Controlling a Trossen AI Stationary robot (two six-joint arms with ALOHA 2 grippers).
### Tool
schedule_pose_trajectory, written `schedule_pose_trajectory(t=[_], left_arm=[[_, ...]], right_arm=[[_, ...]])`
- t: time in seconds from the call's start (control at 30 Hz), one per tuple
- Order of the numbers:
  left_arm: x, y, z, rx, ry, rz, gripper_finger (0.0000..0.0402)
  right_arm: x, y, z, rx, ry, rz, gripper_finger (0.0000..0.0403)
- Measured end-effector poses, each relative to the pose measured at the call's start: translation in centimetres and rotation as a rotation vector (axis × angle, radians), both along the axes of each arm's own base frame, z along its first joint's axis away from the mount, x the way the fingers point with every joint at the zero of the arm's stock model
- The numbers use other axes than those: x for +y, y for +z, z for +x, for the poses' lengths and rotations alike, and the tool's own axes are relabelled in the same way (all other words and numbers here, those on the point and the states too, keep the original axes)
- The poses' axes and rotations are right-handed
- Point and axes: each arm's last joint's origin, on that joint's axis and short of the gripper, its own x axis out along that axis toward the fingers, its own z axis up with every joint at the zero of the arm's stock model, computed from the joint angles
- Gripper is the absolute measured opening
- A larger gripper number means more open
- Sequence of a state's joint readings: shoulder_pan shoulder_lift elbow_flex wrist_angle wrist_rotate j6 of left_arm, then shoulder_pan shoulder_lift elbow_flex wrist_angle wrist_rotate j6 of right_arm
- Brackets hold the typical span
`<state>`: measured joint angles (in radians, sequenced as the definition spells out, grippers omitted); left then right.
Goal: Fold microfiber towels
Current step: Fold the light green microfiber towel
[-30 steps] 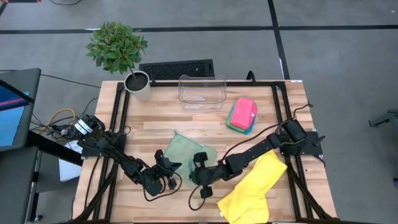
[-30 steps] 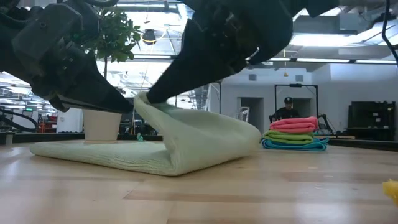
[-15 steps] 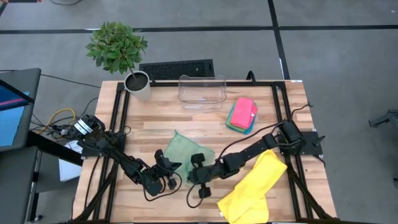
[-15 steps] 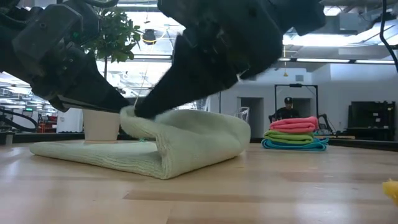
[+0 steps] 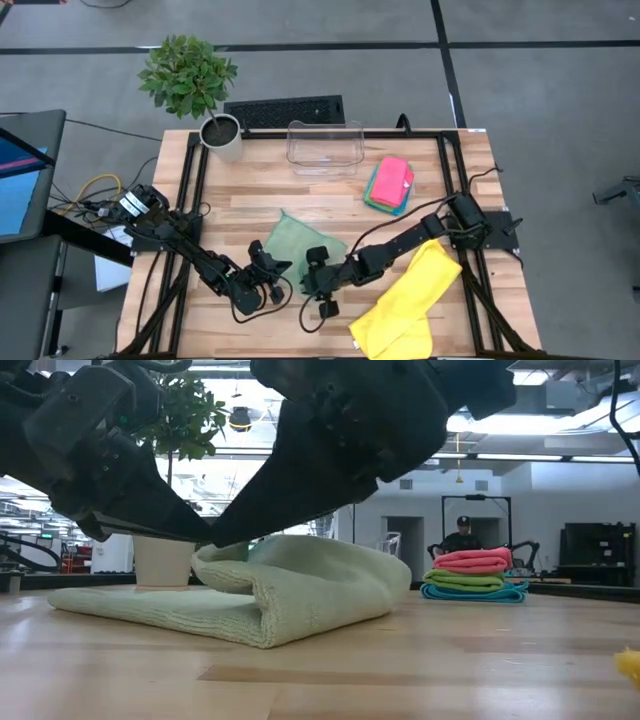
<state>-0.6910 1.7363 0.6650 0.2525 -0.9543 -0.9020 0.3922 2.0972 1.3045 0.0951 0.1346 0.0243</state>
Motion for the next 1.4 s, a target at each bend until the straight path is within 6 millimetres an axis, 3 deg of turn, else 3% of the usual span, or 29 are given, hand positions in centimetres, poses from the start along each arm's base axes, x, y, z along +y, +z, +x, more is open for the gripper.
schedule_pose_trajectory(t=[0.07,0.2,0.43,0.53,0.63,0.87,1.0,1.13,1.27,1.4], left_arm=[[-0.1,0.2,0.2,-0.001,-0.007,0.008,0.0],[-0.9,2.2,1.0,-0.036,-0.036,0.04,0.0],[-1.9,4.3,2.2,-0.059,-0.07,0.093,0.0],[-2.5,4.7,2.3,-0.052,-0.141,0.087,0.0],[-2.7,4.7,2.5,-0.026,-0.243,0.087,0.0],[-2.6,1.8,4.6,-0.039,-0.245,0.104,0.0],[-2.1,-1.2,5.8,0.041,-0.203,0.096,0.0],[-2.1,-2.3,6.0,0.062,-0.208,-0.008,0.0],[-2.0,-3.1,5.4,0.129,-0.193,-0.051,0.0],[-2.0,-3.3,5.1,0.141,-0.158,-0.071,0.0]], right_arm=[[-0.2,1.1,-0.5,0.015,0.004,-0.011,0.0169],[-0.5,5.5,-1.3,-0.073,-0.021,-0.048,0.019],[-1.2,5.1,-1.4,-0.03,-0.022,-0.089,0.0194],[-1.3,5.1,-3.2,0.11,-0.054,-0.154,0.0185],[-1.7,6.6,-5.0,0.145,-0.095,-0.222,0.0176],[-3.3,7.0,-7.4,0.129,-0.155,-0.196,0.0175],[-3.9,5.5,-8.1,0.139,-0.189,-0.168,0.0175],[-3.9,4.6,-8.5,0.113,-0.171,-0.165,0.0174],[-4.4,4.9,-7.8,0.068,-0.108,-0.189,0.0177],[-5.9,5.5,-6.6,0.011,-0.033,-0.067,0.0179]])
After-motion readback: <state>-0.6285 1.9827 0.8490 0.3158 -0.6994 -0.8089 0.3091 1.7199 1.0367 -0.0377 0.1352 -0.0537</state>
